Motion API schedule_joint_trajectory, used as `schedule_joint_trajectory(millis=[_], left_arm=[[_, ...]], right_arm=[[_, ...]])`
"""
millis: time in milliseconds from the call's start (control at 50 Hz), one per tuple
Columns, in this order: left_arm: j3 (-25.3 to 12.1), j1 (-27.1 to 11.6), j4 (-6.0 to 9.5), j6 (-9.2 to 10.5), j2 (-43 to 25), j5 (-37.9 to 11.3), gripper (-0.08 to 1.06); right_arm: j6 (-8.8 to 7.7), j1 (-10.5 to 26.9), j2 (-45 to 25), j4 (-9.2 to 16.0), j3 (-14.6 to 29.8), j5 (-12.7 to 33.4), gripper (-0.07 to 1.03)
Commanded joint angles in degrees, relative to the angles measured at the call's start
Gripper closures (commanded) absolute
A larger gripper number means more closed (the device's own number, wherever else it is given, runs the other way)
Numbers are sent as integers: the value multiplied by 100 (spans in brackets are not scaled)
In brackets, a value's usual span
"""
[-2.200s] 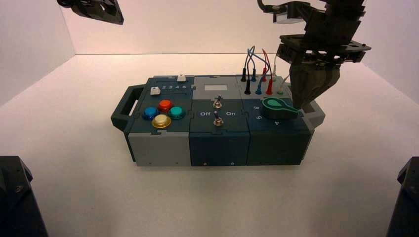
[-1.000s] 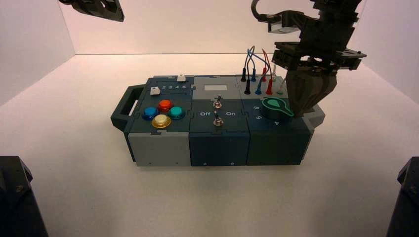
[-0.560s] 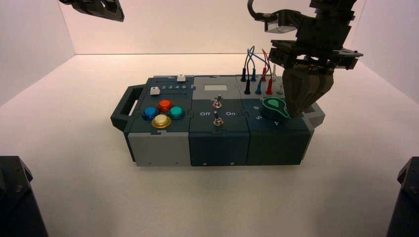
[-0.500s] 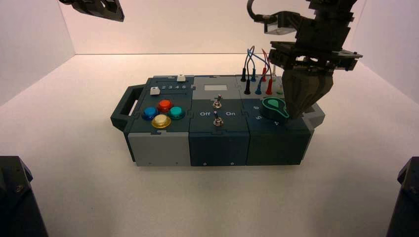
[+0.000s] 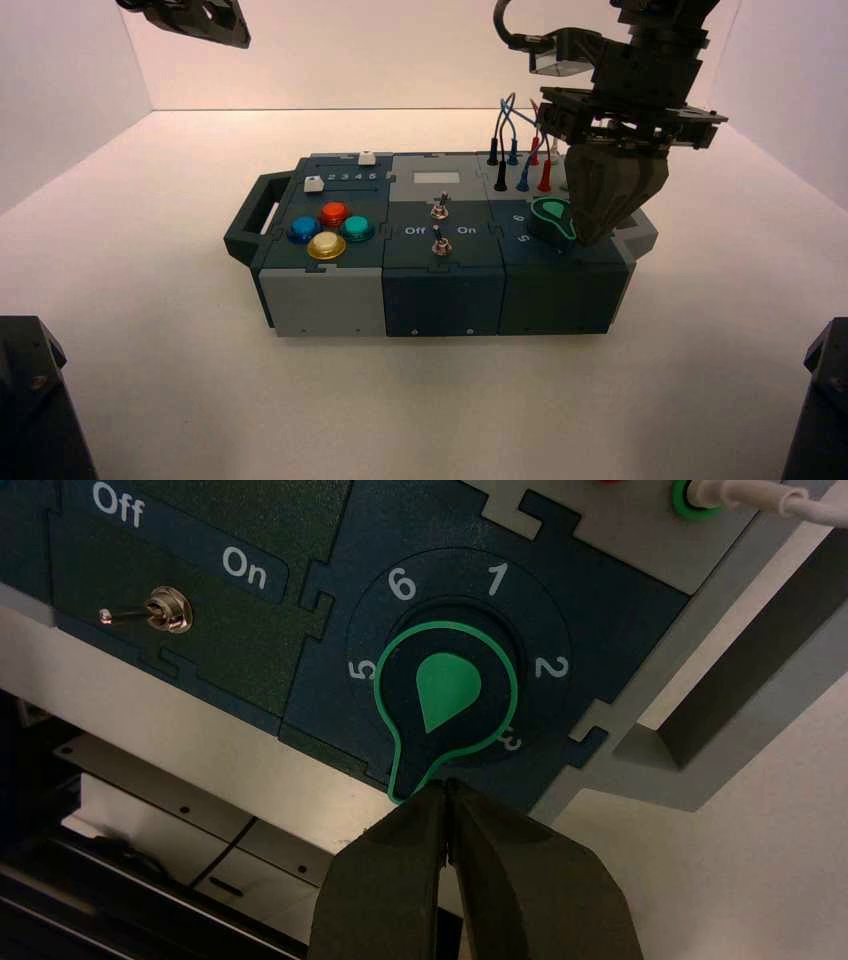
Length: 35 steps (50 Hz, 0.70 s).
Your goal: Turn the knob to position 4.
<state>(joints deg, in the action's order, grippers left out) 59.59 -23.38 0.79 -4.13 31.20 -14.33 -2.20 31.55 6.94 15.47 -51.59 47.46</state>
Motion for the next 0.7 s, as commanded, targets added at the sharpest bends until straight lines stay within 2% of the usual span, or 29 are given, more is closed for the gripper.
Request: schedule_joint_trajectory(millis=[20,340,380,540,700], left_arm=[[-185,-44,0,-35,53,-9,100],[-149,-457,-9,-62,53,-220,100],[-132,-475,-9,-62,123,-246,100],[-88,-554,-9,-62,272,-264,100],[-44,-861,-9,-62,352,-290,100]], right_arm=[[-9,35,44,35,123,18,99],[-18,26,114,-97,97,62,99],[-18,26,202,-176,88,70,99],[-18,26,422,-229,-18,79,99],[-26,26,976,-281,-114,53,99]])
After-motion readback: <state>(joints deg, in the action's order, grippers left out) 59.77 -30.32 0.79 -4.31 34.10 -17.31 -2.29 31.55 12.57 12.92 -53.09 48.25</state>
